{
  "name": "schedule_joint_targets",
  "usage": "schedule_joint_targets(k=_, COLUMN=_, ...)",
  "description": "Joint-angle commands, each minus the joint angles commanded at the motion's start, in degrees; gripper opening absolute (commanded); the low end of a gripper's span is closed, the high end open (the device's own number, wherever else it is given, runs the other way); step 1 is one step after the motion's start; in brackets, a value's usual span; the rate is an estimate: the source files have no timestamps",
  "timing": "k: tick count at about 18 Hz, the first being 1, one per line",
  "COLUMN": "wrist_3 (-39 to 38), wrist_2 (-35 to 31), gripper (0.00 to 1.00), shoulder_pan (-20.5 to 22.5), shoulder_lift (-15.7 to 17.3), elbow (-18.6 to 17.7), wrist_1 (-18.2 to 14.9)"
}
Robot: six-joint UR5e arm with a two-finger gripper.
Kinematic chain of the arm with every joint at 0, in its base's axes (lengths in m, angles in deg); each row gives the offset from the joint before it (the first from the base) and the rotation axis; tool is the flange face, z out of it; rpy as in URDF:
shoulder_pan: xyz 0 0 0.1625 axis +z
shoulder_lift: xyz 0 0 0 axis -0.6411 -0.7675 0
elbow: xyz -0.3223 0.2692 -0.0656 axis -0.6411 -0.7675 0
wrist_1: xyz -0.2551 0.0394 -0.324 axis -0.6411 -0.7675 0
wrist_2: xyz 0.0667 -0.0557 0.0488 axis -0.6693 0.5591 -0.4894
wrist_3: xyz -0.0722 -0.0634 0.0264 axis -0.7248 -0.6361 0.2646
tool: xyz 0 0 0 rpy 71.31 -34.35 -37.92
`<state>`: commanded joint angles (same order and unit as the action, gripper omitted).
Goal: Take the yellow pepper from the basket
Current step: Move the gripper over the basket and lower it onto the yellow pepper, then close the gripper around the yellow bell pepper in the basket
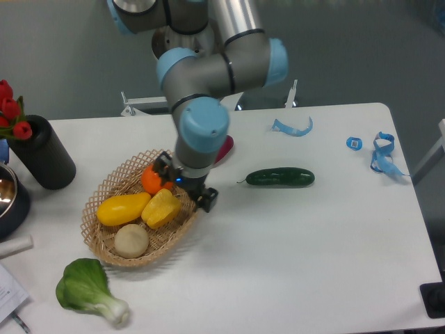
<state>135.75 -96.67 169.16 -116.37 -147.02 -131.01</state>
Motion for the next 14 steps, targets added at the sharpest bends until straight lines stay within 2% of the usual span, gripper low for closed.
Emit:
schedule_joint_targets(k=4, wrist_3=-1.4, wrist_2=-0.7, gripper=1.00, shoulder_pan=-2.1, shoulder_lift=-2.1, elbow=0.3, wrist_1=0.3)
schedule_joint_targets(k=9, wrist_3=-1.8, wrist_2=-5.4, gripper=1.00, shoulder_pan=-3.2, shoulder_lift=-4.0, elbow=0.4, wrist_1=3.3)
schedule_joint_targets(k=14, wrist_3=-1.9, wrist_2=-5.5, gripper=1.00, shoulder_pan=-3.8, shoulder_lift=-4.7, elbow=0.1, wrist_1=3.3)
